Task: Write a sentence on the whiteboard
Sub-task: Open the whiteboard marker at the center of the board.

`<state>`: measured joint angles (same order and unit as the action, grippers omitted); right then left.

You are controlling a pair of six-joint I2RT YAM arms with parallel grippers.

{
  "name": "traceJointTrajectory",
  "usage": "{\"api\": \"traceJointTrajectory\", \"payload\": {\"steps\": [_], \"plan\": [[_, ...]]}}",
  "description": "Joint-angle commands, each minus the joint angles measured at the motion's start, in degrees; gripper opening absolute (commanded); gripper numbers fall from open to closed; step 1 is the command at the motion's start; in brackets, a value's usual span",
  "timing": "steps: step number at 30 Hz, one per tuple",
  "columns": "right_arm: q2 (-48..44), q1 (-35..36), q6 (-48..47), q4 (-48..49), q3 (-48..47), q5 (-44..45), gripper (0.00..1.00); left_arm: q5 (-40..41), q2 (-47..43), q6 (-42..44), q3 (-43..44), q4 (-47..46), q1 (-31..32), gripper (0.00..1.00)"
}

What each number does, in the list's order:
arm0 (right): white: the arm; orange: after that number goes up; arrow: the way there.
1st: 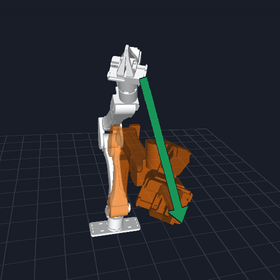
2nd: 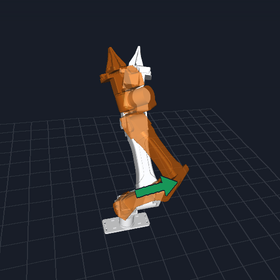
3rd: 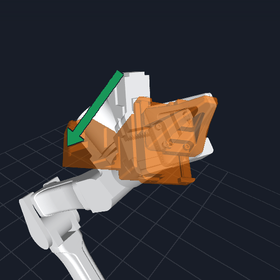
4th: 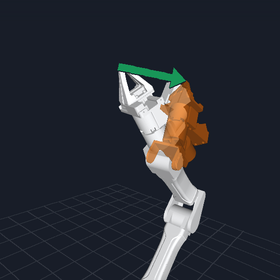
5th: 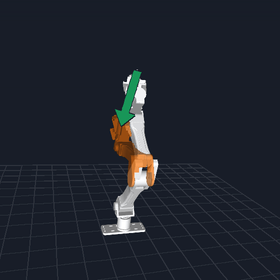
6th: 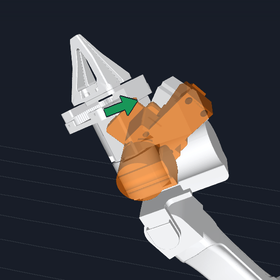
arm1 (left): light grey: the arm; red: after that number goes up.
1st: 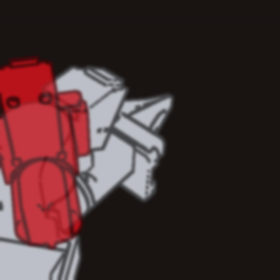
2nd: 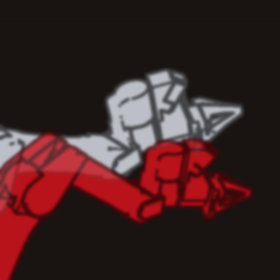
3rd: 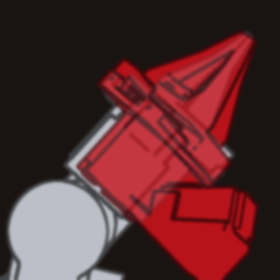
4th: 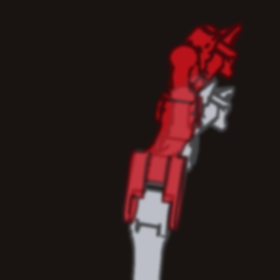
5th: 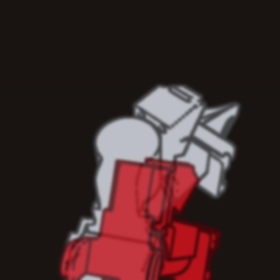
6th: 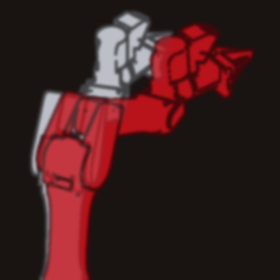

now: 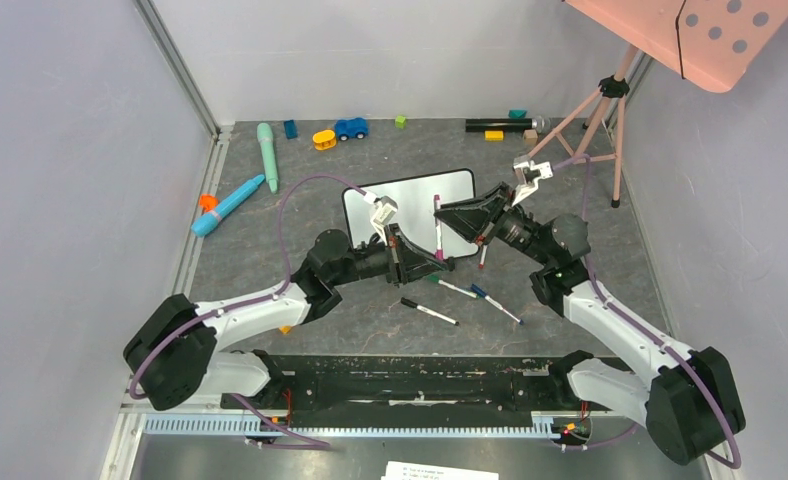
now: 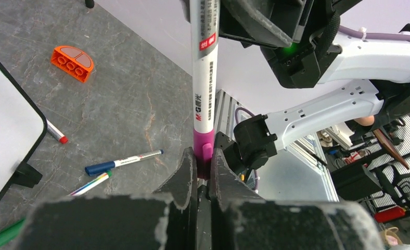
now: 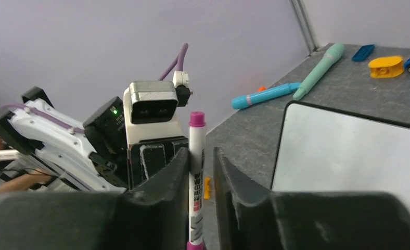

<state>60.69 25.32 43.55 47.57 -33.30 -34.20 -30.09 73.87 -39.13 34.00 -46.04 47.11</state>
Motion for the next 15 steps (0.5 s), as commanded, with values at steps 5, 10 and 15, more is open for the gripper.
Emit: {"api": "traceJointTrajectory", "payload": {"steps": [5, 10, 15], "plan": [[-1.7, 0.4, -21.5, -34.8, -13.0, 4.8, 0.79, -0.6, -9.3, 18.4, 2.0, 19.4, 0.4, 0.02], [2.4, 0.3, -36.2, -61.4, -25.7, 4.1, 0.81, 1.5, -16.2, 28.6, -2.2, 26.7, 0.3, 0.02], [6.8, 0.3, -45.2, -77.7, -33.7, -3.2, 0.8, 4.4, -18.3, 32.3, -5.0, 26.4, 3.0, 0.02]]}}
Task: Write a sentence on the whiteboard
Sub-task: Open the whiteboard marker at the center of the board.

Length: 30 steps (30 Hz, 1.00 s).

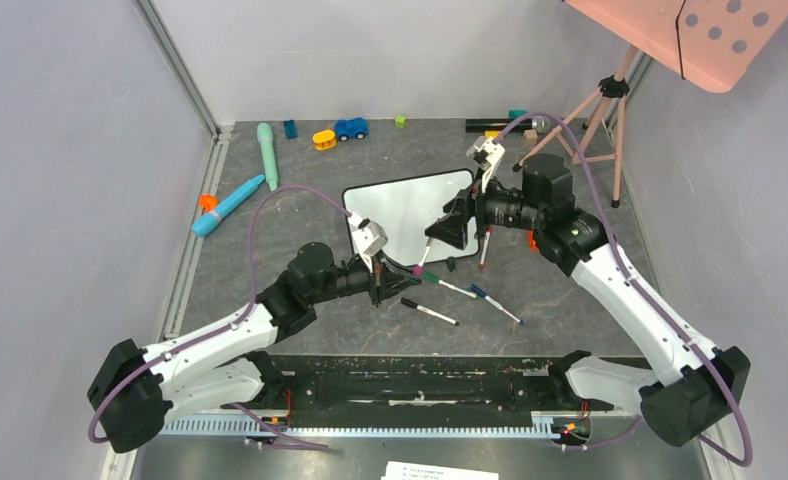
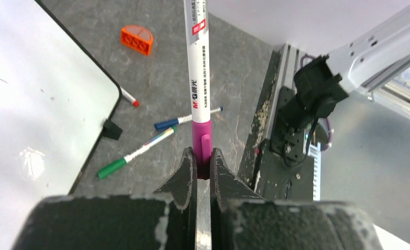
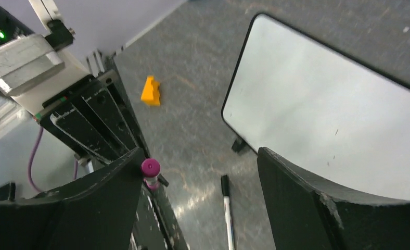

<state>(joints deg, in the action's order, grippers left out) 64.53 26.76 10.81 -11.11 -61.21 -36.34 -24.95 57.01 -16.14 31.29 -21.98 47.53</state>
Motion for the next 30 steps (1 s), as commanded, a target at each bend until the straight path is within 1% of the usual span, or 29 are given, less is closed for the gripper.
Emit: {"api": "traceJointTrajectory", "payload": {"steps": [1, 3, 5, 8, 12, 18, 22, 26, 28, 30], "plan": [[3.8, -1.1, -14.1, -21.7, -6.9, -0.8, 0.8, -0.1, -1.2, 10.0, -2.4, 2.4, 3.3, 0.02], [5.0, -1.0, -15.8, -25.9, -8.6, 0.2, 0.8, 1.3, -0.1, 11.2, -2.3, 3.3, 4.1, 0.02], [5.8, -0.6, -15.9, -26.4, -8.7, -0.1, 0.78, 1.0, 0.8, 13.7, -2.1, 4.5, 4.3, 0.02], [7.2, 0.8, -15.9, -26.9, -8.5, -3.0, 0.76, 0.5, 0.3, 18.0, -2.3, 5.5, 4.8, 0.02], [9.7, 3.3, -16.6, -28.5, -9.1, -2.2, 0.75, -1.2, -0.9, 22.4, -3.2, 5.9, 5.0, 0.02], [11.8, 6.4, -16.5, -28.7, -8.7, -2.8, 0.67, 0.0, 0.7, 22.9, -2.3, 7.8, 5.1, 0.02], [12.8, 8.4, -16.5, -28.7, -7.8, -2.8, 0.6, 0.3, 1.2, 23.3, -1.8, 8.3, 5.2, 0.02], [12.9, 9.9, -16.2, -28.3, -6.8, -2.1, 0.56, 0.6, 1.2, 23.6, -1.6, 8.5, 5.2, 0.02], [13.1, 10.5, -15.9, -28.0, -6.3, -2.1, 0.51, 0.6, 1.3, 23.5, -1.5, 8.5, 5.2, 0.02], [13.6, 11.3, -16.1, -28.0, -6.0, -1.9, 0.49, 0.7, 1.4, 23.5, -1.5, 8.6, 5.3, 0.02]]}}
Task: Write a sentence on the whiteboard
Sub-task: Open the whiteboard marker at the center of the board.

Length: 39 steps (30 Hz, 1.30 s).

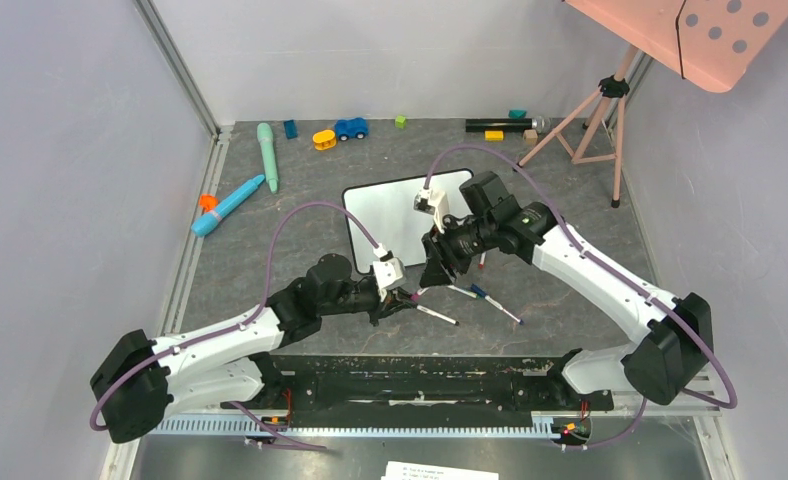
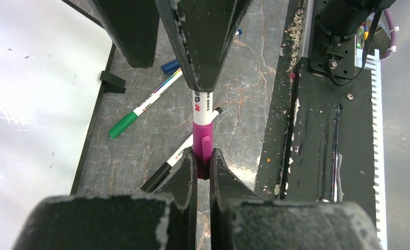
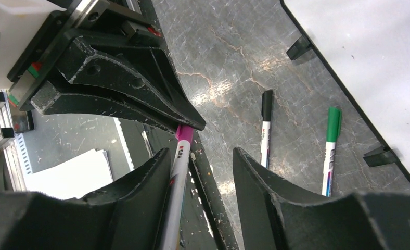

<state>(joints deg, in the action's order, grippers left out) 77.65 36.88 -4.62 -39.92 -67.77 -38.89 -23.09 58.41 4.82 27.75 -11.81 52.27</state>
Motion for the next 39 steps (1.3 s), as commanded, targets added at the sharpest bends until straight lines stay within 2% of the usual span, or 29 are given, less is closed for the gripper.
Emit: {"api": "traceJointTrajectory", "payload": {"steps": [1, 7, 9, 10, 11, 14, 18, 22, 24, 28, 29, 30, 31, 33, 34, 37, 39], "plan": [[0.7, 1.5, -0.7, 0.7, 0.6, 1.0, 0.47, -1.2, 0.0, 2.6, 2.1, -1.5, 0.6, 0.02], [1.6, 2.9, -1.2, 0.0, 0.4, 2.0, 0.4, -0.6, 0.0, 2.5, 2.4, -0.8, 0.6, 0.02], [1.8, 3.1, -1.3, -0.2, 0.1, 2.1, 0.28, -0.4, 0.1, 2.4, 2.3, -0.7, 0.6, 0.02], [1.9, 3.2, -1.5, -0.4, 0.1, 2.2, 0.25, -0.2, 0.0, 2.4, 2.4, -0.8, 0.6, 0.02], [2.1, 3.4, -1.6, -0.7, -0.1, 2.3, 0.27, 0.0, 0.0, 2.4, 2.4, -0.8, 0.6, 0.02], [2.6, 3.9, -2.1, -1.6, 0.0, 2.8, 0.42, 0.4, 0.0, 2.5, 2.5, -0.7, 0.6, 0.02], [2.7, 4.5, -2.3, -1.9, 0.2, 3.2, 0.44, 0.6, 0.1, 2.7, 2.6, -0.5, 0.6, 0.02], [2.6, 4.8, -2.4, -2.0, -0.1, 3.2, 0.42, 0.5, 0.3, 2.7, 2.7, -0.3, 0.7, 0.02], [2.7, 4.9, -2.5, -2.0, -0.1, 3.1, 0.37, 0.3, 0.6, 2.7, 2.6, -0.3, 0.7, 0.02], [3.1, 5.2, -2.5, -2.0, -0.4, 3.0, 0.03, 0.5, 0.8, 2.7, 2.9, -0.1, 0.7, 0.02], [3.2, 5.3, -2.5, -2.1, -0.5, 3.2, 0.0, 0.7, 0.7, 2.7, 2.9, -0.1, 0.7, 0.02], [3.1, 5.3, -2.5, -2.1, -0.5, 3.3, 0.0, 1.0, 0.7, 2.7, 3.0, 0.0, 0.7, 0.05], [2.9, 5.3, -2.5, -2.0, -0.6, 3.3, 0.0, 1.4, 0.7, 2.6, 2.9, 0.1, 0.7, 0.17], [2.7, 5.3, -2.5, -2.0, -0.8, 3.5, 0.0, 3.3, 0.2, 1.9, 2.5, -0.5, 0.7, 0.45], [2.6, 5.3, -2.5, -2.0, -0.9, 3.5, 0.0, 3.8, -0.1, 1.7, 2.0, -1.0, 0.7, 0.51], [2.6, 5.3, -2.4, -2.0, -1.1, 2.9, 0.0, 4.5, -1.4, 1.5, 0.1, -3.6, 0.7, 0.57], [2.5, 5.3, -2.3, -2.0, -1.1, 2.7, 0.0, 4.2, -2.1, 1.3, -0.5, -4.6, 0.7, 0.58]]}}
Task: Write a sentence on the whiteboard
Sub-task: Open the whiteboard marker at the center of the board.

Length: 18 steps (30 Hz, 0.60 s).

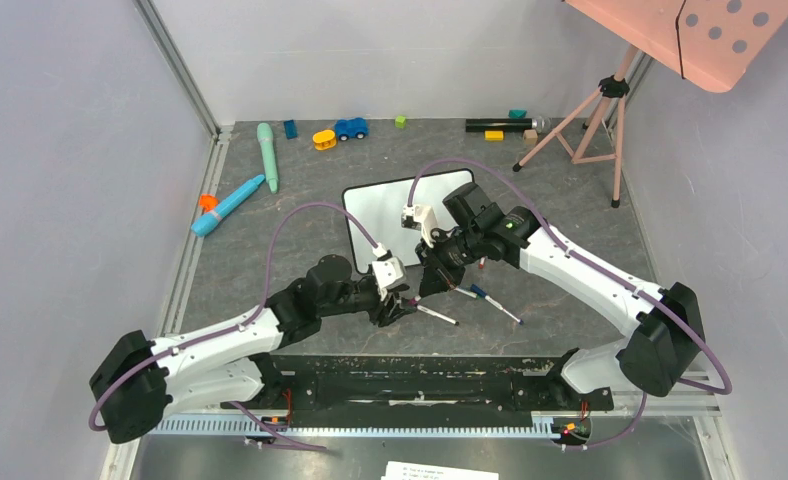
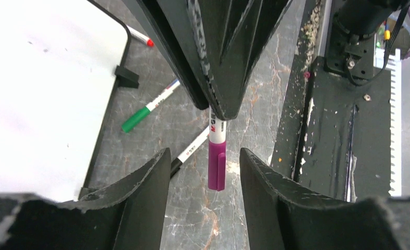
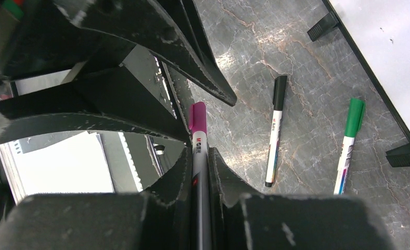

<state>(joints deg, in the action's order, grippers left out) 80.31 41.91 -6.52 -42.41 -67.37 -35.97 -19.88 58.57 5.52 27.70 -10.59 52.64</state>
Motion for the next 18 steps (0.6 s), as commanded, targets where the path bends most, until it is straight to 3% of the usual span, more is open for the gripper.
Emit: {"api": "traceJointTrajectory", "payload": {"steps": [1, 13, 18], "plan": [[-0.3, 0.3, -0.4, 0.6, -1.4, -0.3, 0.0, 0.7, -2.2, 0.7, -0.5, -5.9, 0.4, 0.57], [-0.8, 0.2, 0.0, 1.2, -1.4, -1.8, 0.0, -1.8, 0.6, 1.5, 0.4, -4.6, 0.4, 0.48], [-0.9, 0.3, 0.0, 1.2, -1.7, -2.0, 0.0, -2.1, 0.9, 2.0, 0.2, -4.4, 0.4, 0.51]]}}
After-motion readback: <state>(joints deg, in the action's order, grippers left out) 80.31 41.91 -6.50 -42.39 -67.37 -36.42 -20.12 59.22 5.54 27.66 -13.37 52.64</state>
